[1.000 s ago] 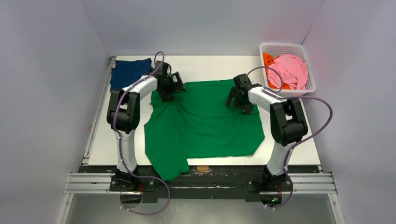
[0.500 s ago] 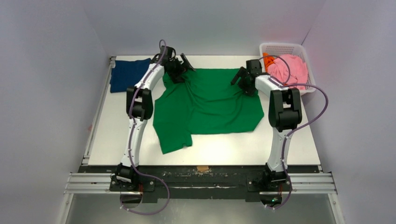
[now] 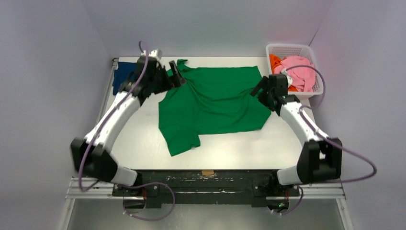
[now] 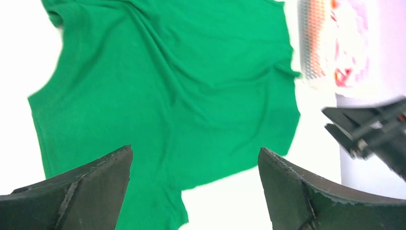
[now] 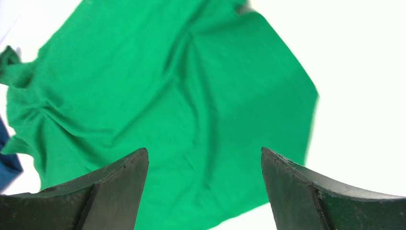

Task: Fold and stack the t-shirts
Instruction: Flatten out the tshirt

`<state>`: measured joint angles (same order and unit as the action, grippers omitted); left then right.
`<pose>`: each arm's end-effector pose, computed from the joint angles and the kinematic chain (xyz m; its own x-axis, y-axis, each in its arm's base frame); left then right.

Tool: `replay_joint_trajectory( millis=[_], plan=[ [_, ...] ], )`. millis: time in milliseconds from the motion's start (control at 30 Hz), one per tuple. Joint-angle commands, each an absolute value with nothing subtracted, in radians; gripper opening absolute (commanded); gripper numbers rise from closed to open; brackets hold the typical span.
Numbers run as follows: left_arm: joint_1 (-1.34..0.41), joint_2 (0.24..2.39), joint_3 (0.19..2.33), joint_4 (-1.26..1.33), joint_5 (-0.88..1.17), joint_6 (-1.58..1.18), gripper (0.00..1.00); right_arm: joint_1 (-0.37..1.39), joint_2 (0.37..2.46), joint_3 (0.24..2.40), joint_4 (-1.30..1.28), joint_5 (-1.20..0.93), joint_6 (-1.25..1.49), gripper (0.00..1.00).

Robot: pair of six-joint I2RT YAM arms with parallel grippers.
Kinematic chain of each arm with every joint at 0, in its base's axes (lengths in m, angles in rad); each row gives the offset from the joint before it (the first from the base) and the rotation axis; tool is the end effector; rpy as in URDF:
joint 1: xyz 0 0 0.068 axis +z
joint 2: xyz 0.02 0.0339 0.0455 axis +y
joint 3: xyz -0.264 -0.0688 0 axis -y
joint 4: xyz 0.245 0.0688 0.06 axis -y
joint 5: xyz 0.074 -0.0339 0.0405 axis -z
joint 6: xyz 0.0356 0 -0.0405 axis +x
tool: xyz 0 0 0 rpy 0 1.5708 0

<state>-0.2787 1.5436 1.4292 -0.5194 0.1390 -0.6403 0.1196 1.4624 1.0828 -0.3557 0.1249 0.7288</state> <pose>0.3362 -0.1013 0.3443 -0.6835 -0.4198 -0.5971 -0.0356 0.8362 -0.5472 0.3205 0.0341 0.2676 -0.5146 0.6037 -0.6089 0.4237 0.7964 0.4316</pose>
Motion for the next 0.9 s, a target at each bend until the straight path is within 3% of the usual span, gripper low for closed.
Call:
replay_joint_trajectory(
  millis=[0,200,467,600,667,700,733,767,867],
  plan=[
    [-0.366,1.328,1.027,-0.505,-0.039,-0.661,1.00,0.123,1.306,0.850,-0.417,0.225,0.797,0.83],
    [-0.454,1.192,0.653,-0.482,-0.008,-0.792,0.93,0.122,1.239,0.699,-0.403,0.230,0.808,0.74],
    [-0.524,1.249,0.554,-0.403,0.024,-0.839,0.72,0.122,1.356,0.673,-0.316,0.252,0.817,0.62],
    [-0.557,1.300,0.549,-0.354,0.082,-0.850,0.53,0.123,1.424,0.687,-0.301,0.247,0.824,0.51],
    [-0.588,1.314,0.551,-0.341,0.069,-0.855,0.38,0.123,1.446,0.696,-0.297,0.248,0.824,0.43],
    [-0.599,1.321,0.554,-0.341,0.056,-0.852,0.27,0.122,1.455,0.701,-0.294,0.248,0.820,0.37],
    [-0.602,1.328,0.557,-0.349,0.035,-0.852,0.09,0.122,1.463,0.708,-0.297,0.252,0.818,0.29],
    [-0.603,1.334,0.564,-0.367,0.012,-0.855,0.00,0.123,1.468,0.717,-0.309,0.258,0.813,0.20],
    [-0.603,1.312,0.571,-0.409,-0.049,-0.842,0.00,0.123,1.458,0.753,-0.388,0.298,0.790,0.00]
  ],
)
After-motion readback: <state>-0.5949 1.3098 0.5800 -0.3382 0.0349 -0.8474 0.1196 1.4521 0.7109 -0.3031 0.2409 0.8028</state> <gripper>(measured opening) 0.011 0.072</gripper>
